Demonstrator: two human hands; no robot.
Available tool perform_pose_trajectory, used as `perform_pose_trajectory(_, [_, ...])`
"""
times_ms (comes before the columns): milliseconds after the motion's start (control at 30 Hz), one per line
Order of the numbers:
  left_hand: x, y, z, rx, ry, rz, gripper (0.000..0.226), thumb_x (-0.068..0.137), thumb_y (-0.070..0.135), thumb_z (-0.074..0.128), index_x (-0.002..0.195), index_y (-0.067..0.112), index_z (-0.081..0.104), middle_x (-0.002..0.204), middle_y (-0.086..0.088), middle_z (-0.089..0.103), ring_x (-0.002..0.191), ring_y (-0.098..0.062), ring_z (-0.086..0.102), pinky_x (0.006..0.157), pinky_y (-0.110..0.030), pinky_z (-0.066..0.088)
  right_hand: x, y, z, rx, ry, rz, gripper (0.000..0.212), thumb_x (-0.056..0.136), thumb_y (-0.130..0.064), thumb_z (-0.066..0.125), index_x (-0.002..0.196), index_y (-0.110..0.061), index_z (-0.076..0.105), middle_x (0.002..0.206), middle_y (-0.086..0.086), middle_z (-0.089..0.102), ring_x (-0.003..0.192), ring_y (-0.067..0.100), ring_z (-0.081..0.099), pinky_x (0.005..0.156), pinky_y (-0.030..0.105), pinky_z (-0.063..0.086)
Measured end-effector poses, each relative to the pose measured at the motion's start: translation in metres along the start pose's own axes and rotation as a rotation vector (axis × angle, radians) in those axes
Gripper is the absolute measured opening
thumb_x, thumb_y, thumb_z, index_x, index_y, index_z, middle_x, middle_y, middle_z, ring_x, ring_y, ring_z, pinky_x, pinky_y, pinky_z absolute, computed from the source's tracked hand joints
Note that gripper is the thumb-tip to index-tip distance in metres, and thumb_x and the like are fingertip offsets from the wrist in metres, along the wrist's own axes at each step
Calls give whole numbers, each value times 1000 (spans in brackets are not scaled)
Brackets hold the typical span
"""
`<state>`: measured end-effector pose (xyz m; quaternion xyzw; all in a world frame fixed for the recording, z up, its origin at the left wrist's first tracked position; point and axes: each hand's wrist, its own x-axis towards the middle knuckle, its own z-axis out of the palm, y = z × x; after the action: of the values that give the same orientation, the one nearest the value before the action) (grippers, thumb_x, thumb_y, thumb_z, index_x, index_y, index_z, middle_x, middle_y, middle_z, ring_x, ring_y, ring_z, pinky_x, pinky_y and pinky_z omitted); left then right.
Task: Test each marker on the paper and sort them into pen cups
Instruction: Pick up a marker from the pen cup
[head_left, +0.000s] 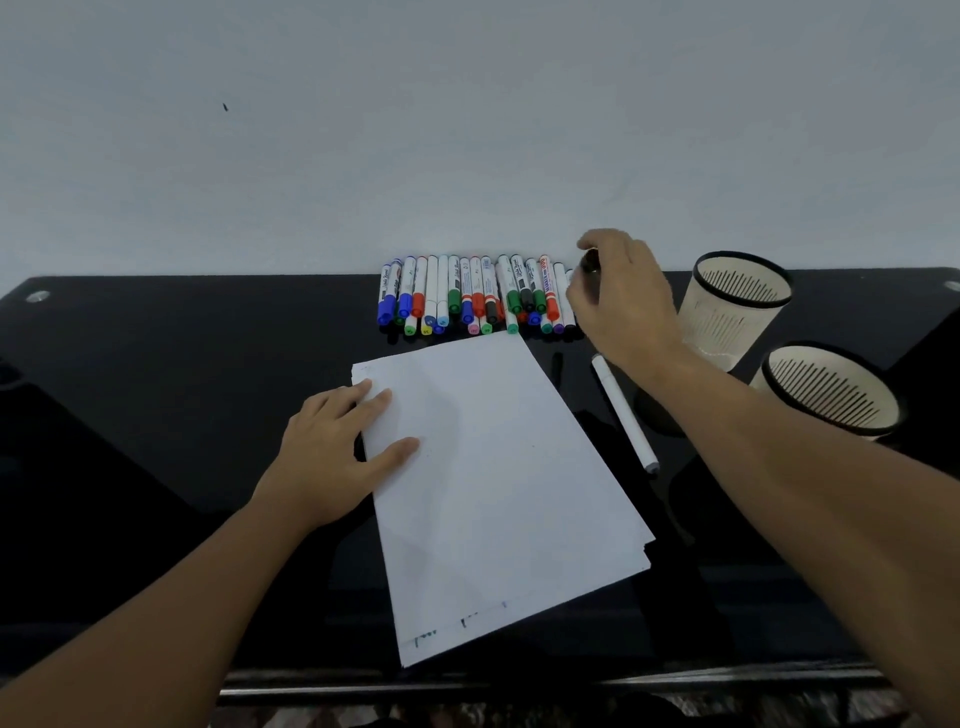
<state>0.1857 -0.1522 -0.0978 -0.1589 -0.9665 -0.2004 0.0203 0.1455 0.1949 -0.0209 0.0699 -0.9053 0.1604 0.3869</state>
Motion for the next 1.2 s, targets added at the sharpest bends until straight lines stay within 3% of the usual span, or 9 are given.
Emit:
perform_pose_trajectory(100, [-1, 1, -2, -25, -8, -9, 92, 77, 89, 31, 153, 37, 41, 163, 13, 29, 148, -13, 19, 122, -46, 20, -1, -26, 1, -18, -21, -148, 20, 97, -13, 61, 114, -4, 64, 104, 15, 60, 90, 30, 56, 77, 48, 51])
perform_pose_trajectory(167, [-3, 1, -3, -56, -4, -12, 89, 80, 88, 37, 153, 37, 42, 162, 11, 31, 149, -13, 19, 123, -46, 21, -6, -48, 4, -20, -69, -237, 20, 100, -14, 61, 115, -3, 64, 114, 19, 57, 95, 32, 57, 80, 43, 51])
perform_pose_trajectory(400, [-8, 4, -4, -152, 135, -10, 72, 94, 60, 57, 154, 25, 40, 150, 4, 45, 138, -13, 34, 110, -32, 35, -28, -117, 27, 49, -688, -377, 43, 112, -35, 35, 152, -23, 40, 109, 1, 48, 98, 18, 45, 80, 36, 43])
perform_pose_trajectory(467, [-8, 3, -5, -166, 166, -17, 67, 96, 55, 57, 153, 24, 40, 147, 2, 48, 135, -14, 38, 104, -28, 34, -34, -127, 32, 89, -844, -295, 43, 112, -38, 35, 152, -22, 36, 112, 2, 56, 101, 21, 53, 86, 41, 48])
perform_pose_trajectory(533, [-9, 2, -5, -177, 197, -6, 61, 98, 49, 59, 151, 23, 44, 140, 3, 54, 129, -13, 42, 100, -26, 36, -39, -132, 38, 106, -932, -227, 32, 111, -39, 36, 136, -19, 40, 103, 2, 61, 89, 23, 58, 80, 45, 50])
perform_pose_trajectory(600, [-10, 1, -5, -172, 218, 22, 56, 99, 45, 59, 149, 23, 48, 131, 6, 58, 121, -11, 46, 98, -26, 40, -42, -135, 43, 43, -905, -276, 25, 111, -39, 36, 121, -19, 45, 95, 3, 60, 85, 23, 56, 76, 46, 49])
perform_pose_trajectory(800, [-11, -6, -2, -138, 283, 137, 39, 98, 33, 64, 133, 18, 66, 112, 4, 68, 105, -13, 54, 89, -32, 49, -44, -137, 48, -62, -870, -360, 30, 111, -44, 31, 125, -30, 53, 91, -3, 56, 83, 20, 57, 69, 41, 49])
perform_pose_trajectory(967, [-11, -7, -1, -110, 303, 227, 29, 97, 24, 67, 124, 15, 72, 109, 3, 73, 101, -15, 57, 85, -24, 41, -45, -138, 47, -69, -869, -370, 32, 110, -48, 31, 122, -31, 55, 86, -6, 61, 77, 18, 60, 66, 37, 49])
perform_pose_trajectory(1200, [-12, -6, -3, -123, 268, 207, 25, 99, 23, 65, 120, 14, 73, 108, 5, 73, 103, -13, 55, 85, -26, 42, -48, -134, 49, -121, -853, -382, 35, 109, -56, 25, 123, -37, 52, 80, -6, 63, 73, 18, 60, 57, 33, 43])
